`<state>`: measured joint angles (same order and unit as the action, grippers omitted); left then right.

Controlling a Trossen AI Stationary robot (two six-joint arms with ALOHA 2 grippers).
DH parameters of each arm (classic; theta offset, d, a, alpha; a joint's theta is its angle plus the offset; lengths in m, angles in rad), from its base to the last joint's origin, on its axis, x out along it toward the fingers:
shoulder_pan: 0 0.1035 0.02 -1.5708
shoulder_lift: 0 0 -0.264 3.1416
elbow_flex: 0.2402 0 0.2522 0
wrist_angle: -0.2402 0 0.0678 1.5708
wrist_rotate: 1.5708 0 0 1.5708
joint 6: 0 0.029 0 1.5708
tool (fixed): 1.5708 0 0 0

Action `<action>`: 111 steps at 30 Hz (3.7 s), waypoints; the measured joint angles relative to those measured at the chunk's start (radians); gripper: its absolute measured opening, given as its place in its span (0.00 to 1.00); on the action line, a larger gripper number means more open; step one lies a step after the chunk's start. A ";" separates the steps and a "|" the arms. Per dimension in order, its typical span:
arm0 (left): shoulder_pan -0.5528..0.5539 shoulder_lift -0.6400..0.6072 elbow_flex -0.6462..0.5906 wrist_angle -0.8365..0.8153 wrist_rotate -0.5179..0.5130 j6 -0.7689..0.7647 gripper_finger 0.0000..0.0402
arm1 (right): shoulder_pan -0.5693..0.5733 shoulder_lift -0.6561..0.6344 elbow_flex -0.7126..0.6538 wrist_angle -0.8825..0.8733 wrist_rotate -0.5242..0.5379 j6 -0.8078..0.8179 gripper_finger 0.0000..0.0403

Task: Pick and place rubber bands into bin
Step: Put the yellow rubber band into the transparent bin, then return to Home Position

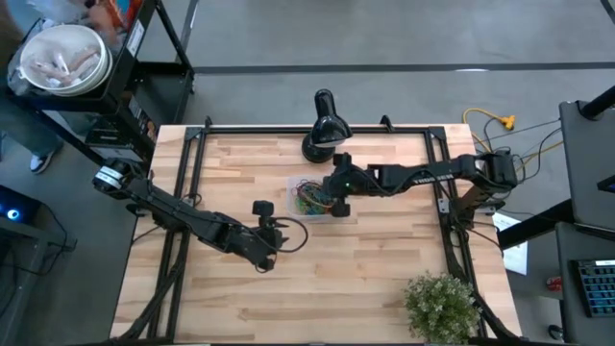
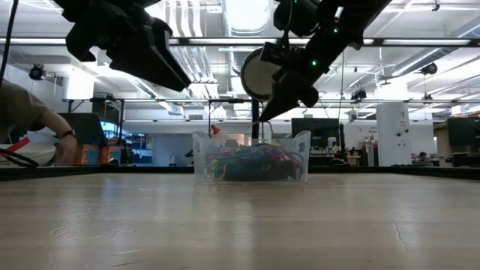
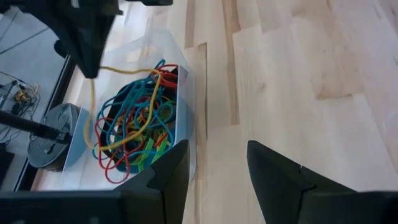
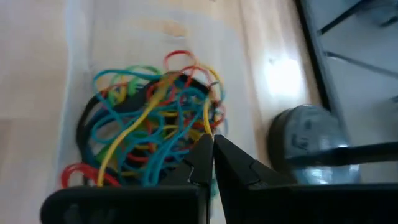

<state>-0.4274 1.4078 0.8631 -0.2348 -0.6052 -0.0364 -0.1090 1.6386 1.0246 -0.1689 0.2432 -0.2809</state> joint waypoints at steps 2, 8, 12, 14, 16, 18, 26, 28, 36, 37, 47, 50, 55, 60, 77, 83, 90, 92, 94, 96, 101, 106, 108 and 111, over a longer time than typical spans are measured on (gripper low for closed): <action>0.000 0.000 0.000 0.013 0.000 0.000 0.36 | -0.013 0.000 -0.011 0.007 -0.053 0.007 0.02; 0.000 0.000 0.002 0.051 0.000 0.000 0.36 | -0.030 0.000 -0.026 0.027 -0.069 0.086 0.02; 0.000 0.000 0.011 0.052 0.000 -0.003 0.36 | -0.030 0.000 -0.026 0.026 -0.070 0.085 0.05; 0.000 0.000 0.016 0.052 0.000 -0.003 0.36 | -0.030 0.000 -0.026 0.027 -0.072 0.087 0.09; 0.001 0.000 0.021 0.063 -0.001 -0.010 0.36 | -0.030 0.000 -0.026 0.029 -0.072 0.067 0.14; 0.009 0.000 0.025 0.107 0.000 -0.011 0.36 | -0.029 0.000 -0.025 0.051 -0.071 0.041 0.19; 0.045 -0.001 0.021 0.314 -0.003 0.001 0.36 | -0.027 -0.009 0.041 -0.033 -0.061 0.226 0.28; 0.053 -0.001 0.022 0.365 -0.002 0.094 0.36 | -0.026 -0.012 0.068 -0.055 -0.061 0.320 0.29; 0.078 -0.002 0.023 0.523 0.056 0.491 0.36 | -0.029 -0.028 0.166 -0.062 -0.061 0.544 0.27; 0.091 -0.005 0.024 0.522 0.078 0.503 0.36 | -0.029 -0.033 0.178 -0.061 -0.062 0.513 0.27; 0.293 -0.068 -0.004 0.516 0.620 0.616 0.36 | 0.103 -0.056 0.319 -0.037 -0.226 0.049 0.24; 0.350 -0.091 -0.006 0.524 0.651 0.620 0.36 | 0.102 -0.056 0.359 -0.057 -0.219 0.142 0.23; 0.427 -0.131 -0.006 0.539 0.652 0.627 0.36 | 0.104 -0.088 0.426 -0.143 -0.218 0.107 0.21; 0.489 -0.178 -0.006 0.544 0.654 0.629 0.36 | 0.118 -0.154 0.430 -0.195 -0.299 -0.120 0.21; 0.674 -0.539 -0.291 0.602 0.756 0.595 0.36 | 0.066 -0.720 -0.032 -0.134 -0.297 -0.142 0.20; 0.680 -0.576 -0.352 0.633 0.755 0.570 0.36 | 0.056 -0.862 -0.250 0.028 -0.297 -0.058 0.19; 0.685 -0.581 -0.415 0.678 0.755 0.536 0.36 | 0.056 -0.938 -0.433 0.192 -0.265 0.001 0.19; 0.688 -0.587 -0.438 0.681 0.755 0.516 0.36 | 0.056 -0.954 -0.480 0.214 -0.236 0.023 0.19; 0.695 -0.598 -0.466 0.685 0.755 0.499 0.36 | 0.055 -0.974 -0.518 0.230 -0.215 0.044 0.20; 0.701 -0.614 -0.493 0.700 0.754 0.484 0.36 | 0.055 -1.002 -0.552 0.231 -0.213 0.062 0.20; 0.719 -0.679 -0.583 0.784 0.754 0.437 0.36 | 0.055 -1.086 -0.623 0.235 -0.207 0.096 0.20; 0.723 -0.740 -0.664 0.874 0.754 0.414 0.36 | 0.056 -1.165 -0.691 0.257 -0.206 0.106 0.18; 0.725 -0.760 -0.686 0.881 0.756 0.410 0.36 | 0.055 -1.192 -0.715 0.263 -0.205 0.106 0.17; 0.729 -0.781 -0.697 0.883 0.757 0.407 0.36 | 0.056 -1.230 -0.750 0.266 -0.198 0.110 0.17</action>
<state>0.3012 0.6272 0.1660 0.6482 0.1517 0.3703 -0.0532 0.4088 0.2746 0.0975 0.0453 -0.1708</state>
